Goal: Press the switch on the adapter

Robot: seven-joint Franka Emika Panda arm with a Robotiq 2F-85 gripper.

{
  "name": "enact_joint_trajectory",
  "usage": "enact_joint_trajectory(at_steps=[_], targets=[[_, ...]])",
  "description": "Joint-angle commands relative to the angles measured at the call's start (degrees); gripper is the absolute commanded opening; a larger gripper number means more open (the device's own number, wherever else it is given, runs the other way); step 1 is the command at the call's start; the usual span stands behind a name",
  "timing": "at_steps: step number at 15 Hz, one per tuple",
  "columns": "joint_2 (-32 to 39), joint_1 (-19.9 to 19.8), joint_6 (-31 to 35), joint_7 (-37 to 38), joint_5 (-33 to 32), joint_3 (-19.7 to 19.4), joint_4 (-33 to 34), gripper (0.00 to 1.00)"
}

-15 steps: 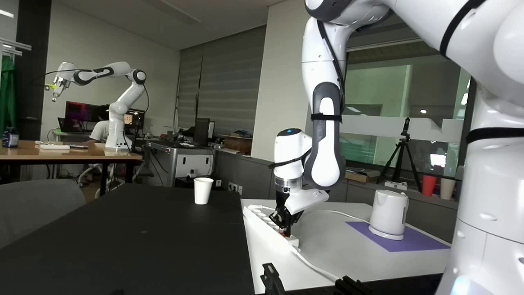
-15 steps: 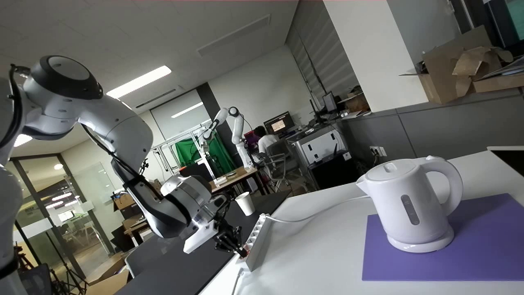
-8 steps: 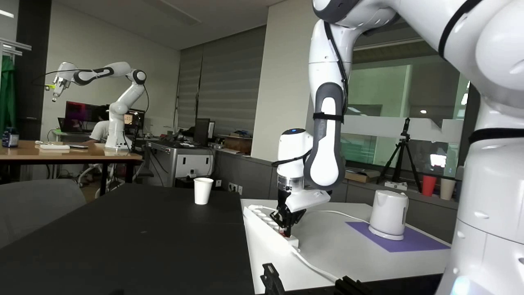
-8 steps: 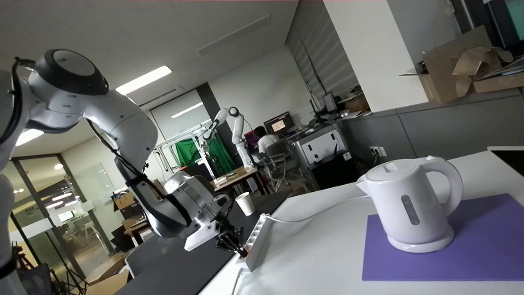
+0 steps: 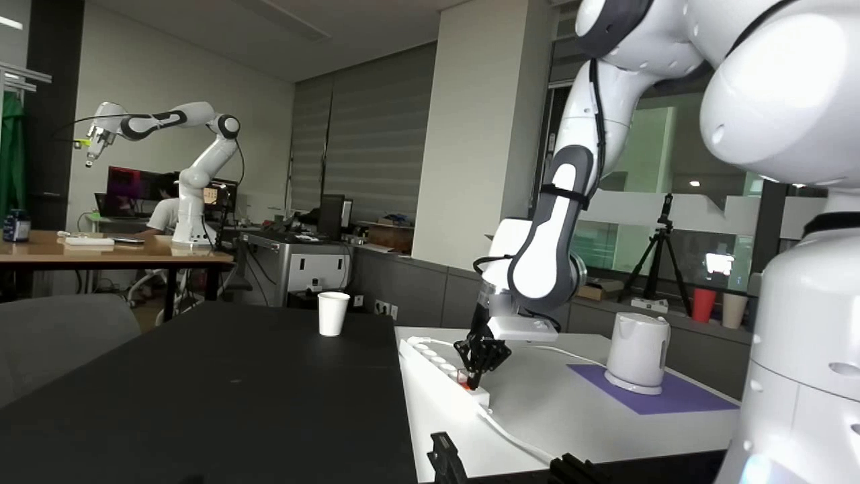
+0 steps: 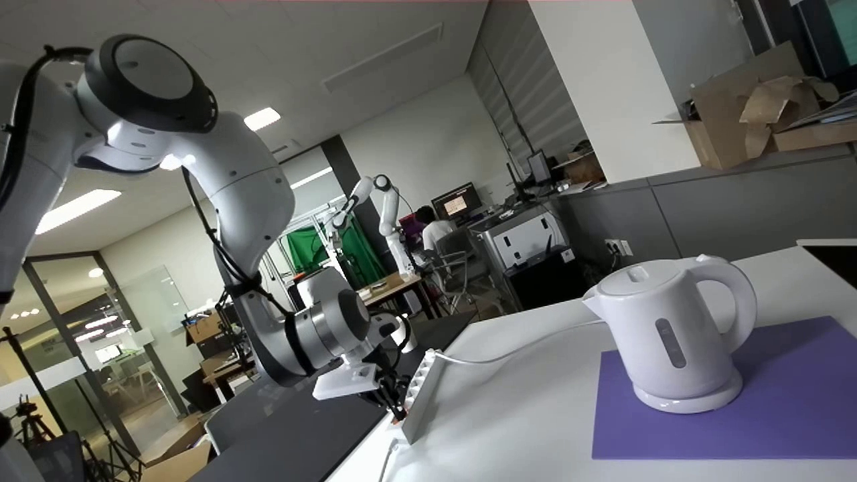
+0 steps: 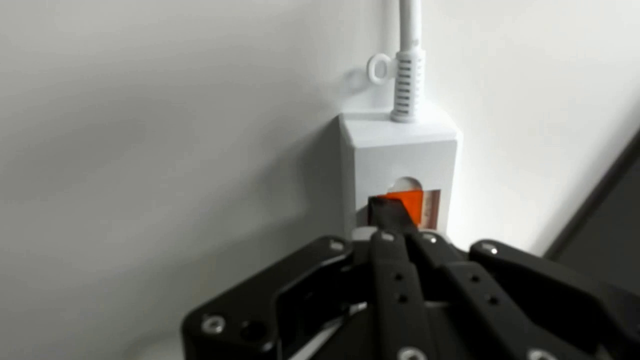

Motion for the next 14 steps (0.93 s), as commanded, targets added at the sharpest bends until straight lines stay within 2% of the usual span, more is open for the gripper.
enact_joint_trajectory(at_steps=[1, 3, 6, 7, 9, 11, 14], targets=[[8.98, -14.92, -4.10, -6.95, 0.28, 10.90, 3.30, 0.00], [10.46, -20.50, -6.34, -10.02, 0.62, 14.87, 3.85, 0.00], [10.09, -25.63, -8.48, -12.40, 0.89, 18.89, 3.67, 0.00], [7.84, -22.91, -7.31, -20.50, 11.56, 17.77, 1.92, 0.00], [4.78, -22.59, -8.94, -26.04, 19.81, 19.27, 1.10, 0.00], [-0.14, -19.07, -10.91, -30.17, 27.96, 18.41, 0.09, 0.00], [-6.75, -14.12, -13.52, -33.91, 35.81, 16.86, -1.42, 0.00]])
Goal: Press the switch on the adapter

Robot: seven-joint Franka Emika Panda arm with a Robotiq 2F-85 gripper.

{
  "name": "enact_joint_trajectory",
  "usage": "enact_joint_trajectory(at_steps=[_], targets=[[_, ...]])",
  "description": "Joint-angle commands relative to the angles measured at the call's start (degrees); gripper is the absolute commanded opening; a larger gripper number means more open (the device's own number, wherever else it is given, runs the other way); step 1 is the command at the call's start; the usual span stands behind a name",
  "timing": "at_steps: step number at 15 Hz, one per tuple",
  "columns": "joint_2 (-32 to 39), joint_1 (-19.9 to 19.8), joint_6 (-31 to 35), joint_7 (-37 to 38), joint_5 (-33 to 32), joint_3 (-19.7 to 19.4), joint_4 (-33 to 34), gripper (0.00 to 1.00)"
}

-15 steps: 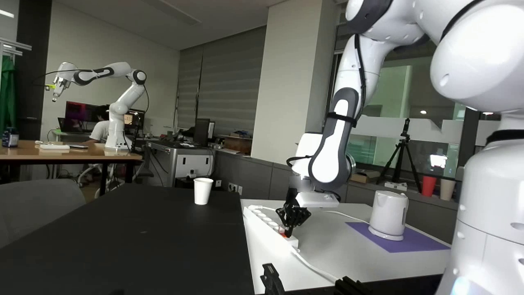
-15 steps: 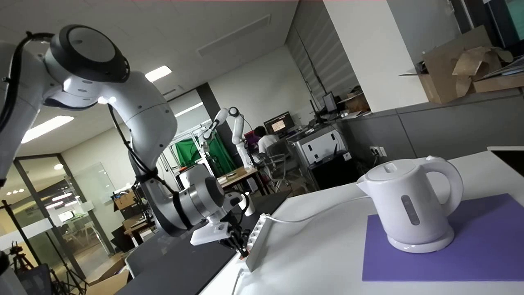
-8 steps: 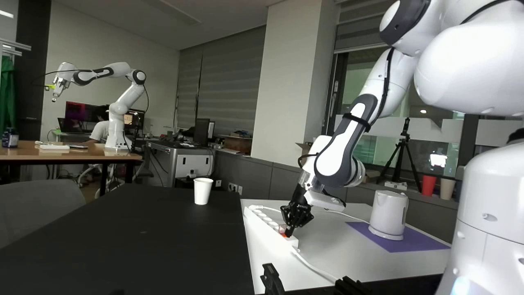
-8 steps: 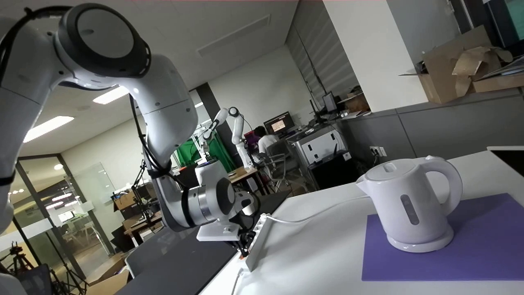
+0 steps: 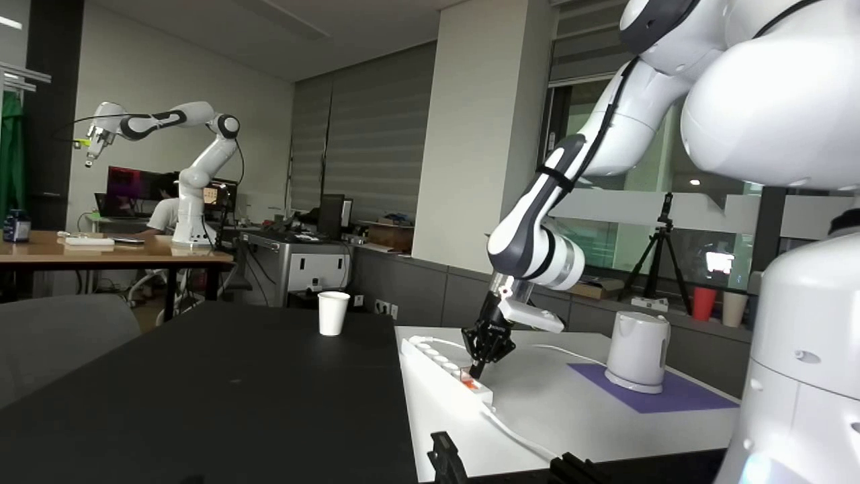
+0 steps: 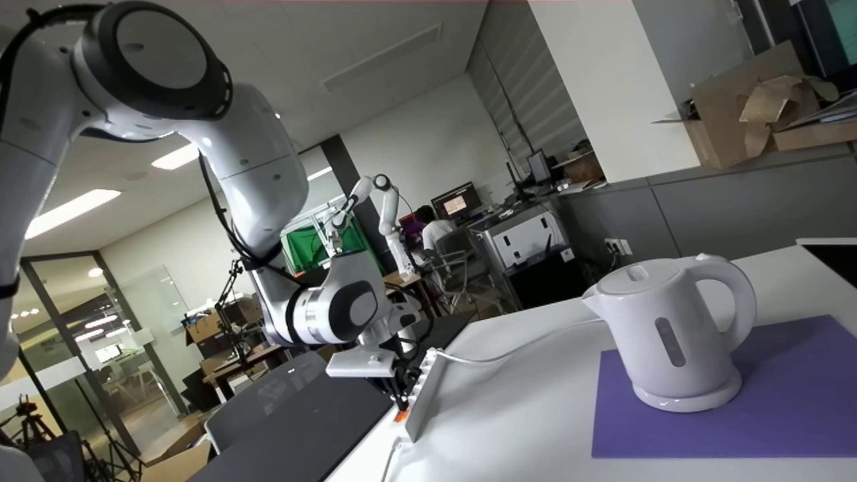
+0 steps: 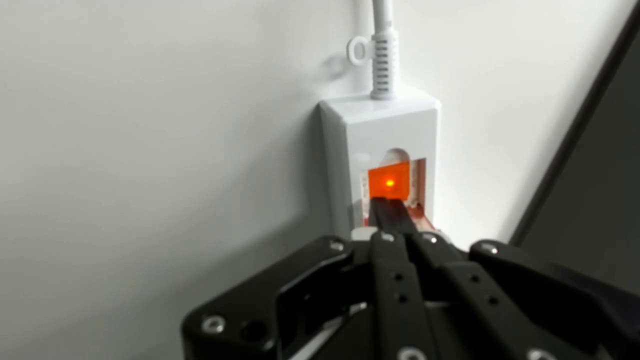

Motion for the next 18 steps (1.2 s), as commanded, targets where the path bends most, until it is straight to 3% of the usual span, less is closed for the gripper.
enact_joint_trajectory(at_steps=[1, 5, 9, 18], targets=[[-9.82, 6.96, -4.40, -2.55, 7.84, -2.98, -2.40, 0.00], [-15.94, 15.53, -9.15, -3.71, 12.27, -8.88, -2.61, 0.00], [-19.10, 22.59, -14.31, -3.34, 12.28, -16.14, -2.64, 0.00], [-21.18, 29.09, -18.35, -1.92, 8.93, -25.84, -3.76, 0.00]])
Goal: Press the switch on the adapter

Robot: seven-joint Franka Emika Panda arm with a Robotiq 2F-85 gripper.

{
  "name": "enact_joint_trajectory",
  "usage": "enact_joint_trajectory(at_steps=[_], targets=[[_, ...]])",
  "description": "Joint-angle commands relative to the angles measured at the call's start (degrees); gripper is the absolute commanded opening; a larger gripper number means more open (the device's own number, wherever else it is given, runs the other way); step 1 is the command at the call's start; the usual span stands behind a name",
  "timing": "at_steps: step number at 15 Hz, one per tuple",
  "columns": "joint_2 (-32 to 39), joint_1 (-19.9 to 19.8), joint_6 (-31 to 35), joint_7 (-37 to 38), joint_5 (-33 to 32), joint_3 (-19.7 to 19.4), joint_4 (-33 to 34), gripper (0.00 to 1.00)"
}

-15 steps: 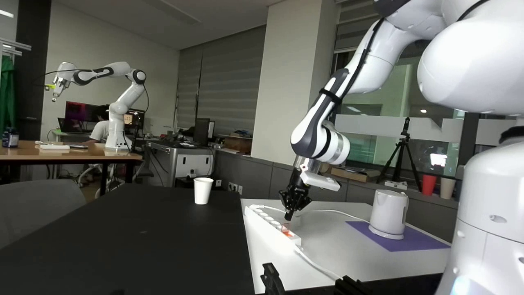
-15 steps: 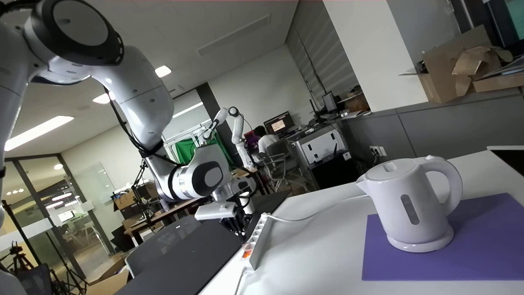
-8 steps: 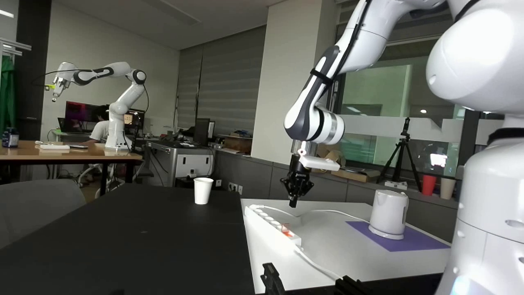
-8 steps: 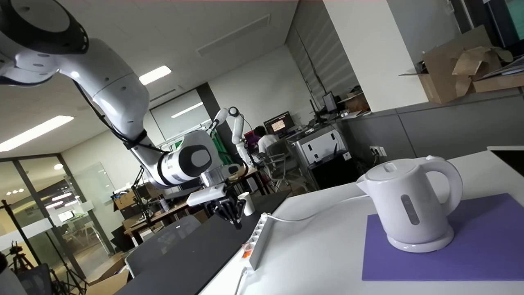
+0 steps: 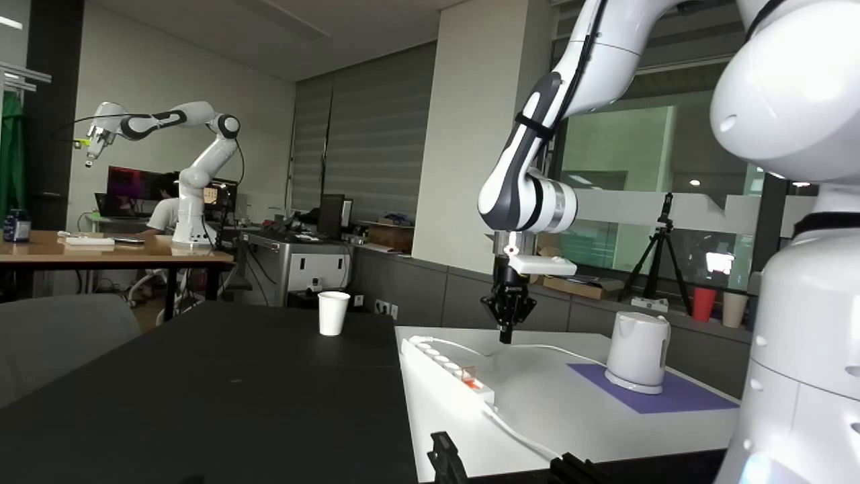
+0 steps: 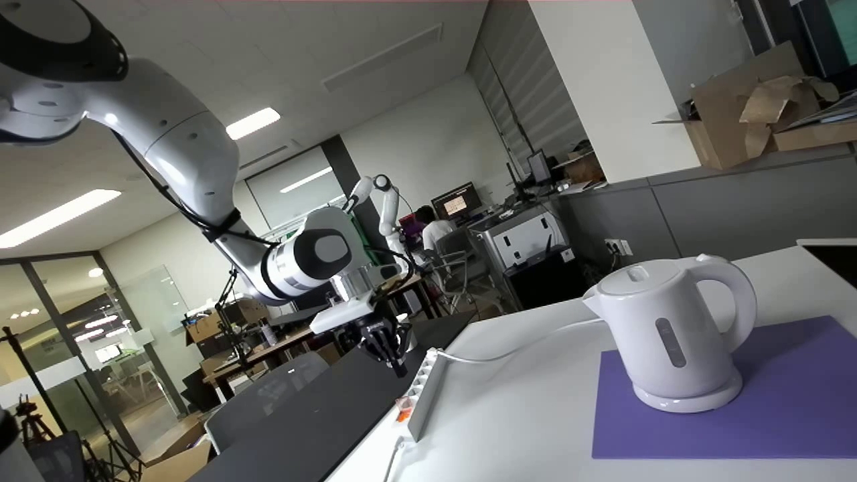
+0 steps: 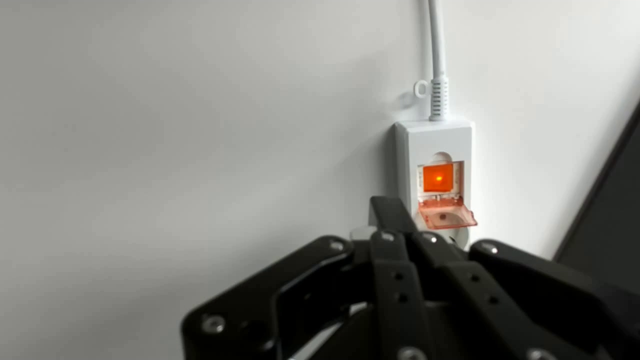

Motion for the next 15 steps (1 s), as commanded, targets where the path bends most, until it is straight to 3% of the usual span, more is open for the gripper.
enact_joint_trajectory(at_steps=[1, 5, 6, 8, 15], targets=[[-2.45, 2.39, -1.75, 1.48, -2.09, -3.10, -1.52, 0.00], [-2.17, 3.83, -2.42, 2.12, -3.64, -4.68, -1.35, 0.00], [-2.20, 4.11, -2.97, 2.60, -3.84, -4.96, -1.20, 0.26], [-2.36, 4.70, -3.31, 2.71, -4.65, -5.63, -1.22, 0.31], [-2.53, 5.93, -4.66, 4.13, -7.72, -7.38, -1.11, 0.80]])
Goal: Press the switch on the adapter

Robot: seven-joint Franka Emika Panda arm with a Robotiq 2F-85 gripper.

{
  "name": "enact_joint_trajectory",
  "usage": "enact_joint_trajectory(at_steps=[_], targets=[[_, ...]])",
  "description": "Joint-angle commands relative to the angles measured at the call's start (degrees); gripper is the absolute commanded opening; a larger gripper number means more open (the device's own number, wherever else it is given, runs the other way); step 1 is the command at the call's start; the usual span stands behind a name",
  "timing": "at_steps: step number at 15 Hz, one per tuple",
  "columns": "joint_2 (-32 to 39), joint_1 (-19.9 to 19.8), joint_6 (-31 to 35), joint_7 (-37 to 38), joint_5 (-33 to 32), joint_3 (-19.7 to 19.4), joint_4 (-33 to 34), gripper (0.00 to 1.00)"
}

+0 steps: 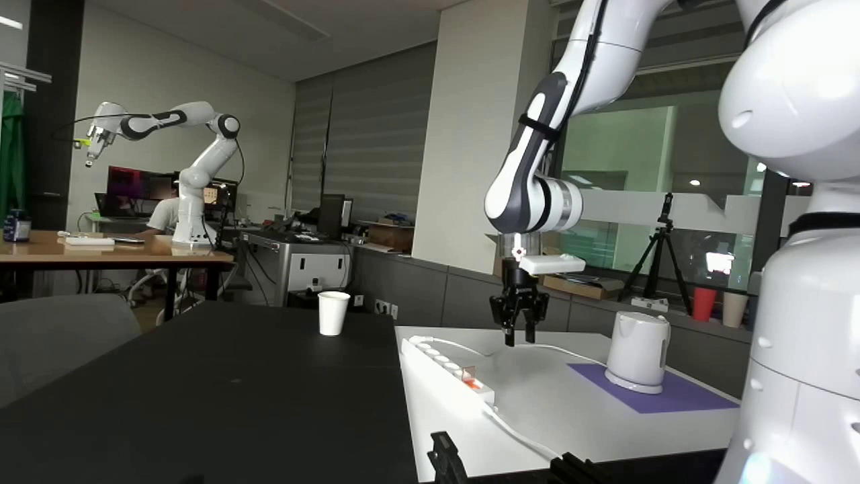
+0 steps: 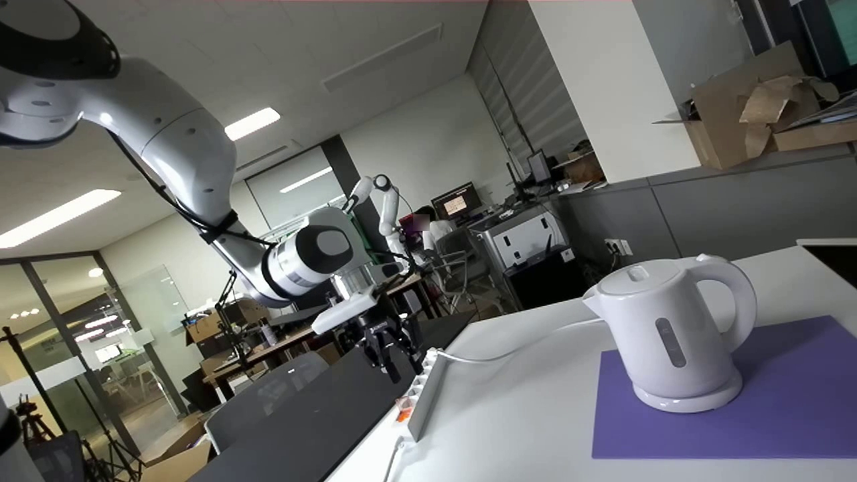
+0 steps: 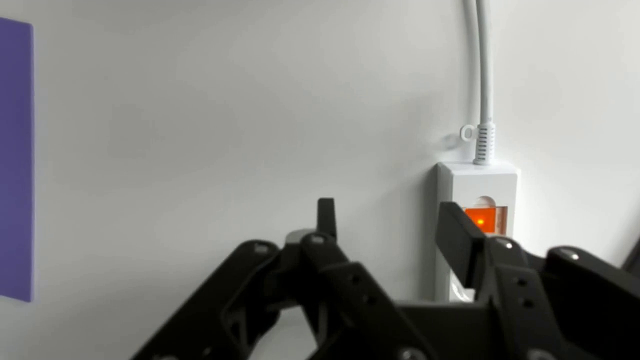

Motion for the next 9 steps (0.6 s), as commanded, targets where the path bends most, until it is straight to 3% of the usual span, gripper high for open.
enact_joint_trajectory(at_steps=[1, 3, 4, 7, 9], targets=[[-1.73, 1.28, -1.89, 3.08, -2.23, -1.35, -0.58, 0.87], [-1.78, 1.51, -2.56, 3.94, -2.63, -1.58, -0.59, 0.98], [-0.19, 0.21, -1.11, 1.25, -1.36, -0.35, 0.08, 0.82], [-0.20, 0.33, -1.44, 1.56, -1.42, -0.41, 0.08, 0.99], [-0.21, 0.34, -1.55, 1.61, -1.43, -0.42, 0.08, 0.99]])
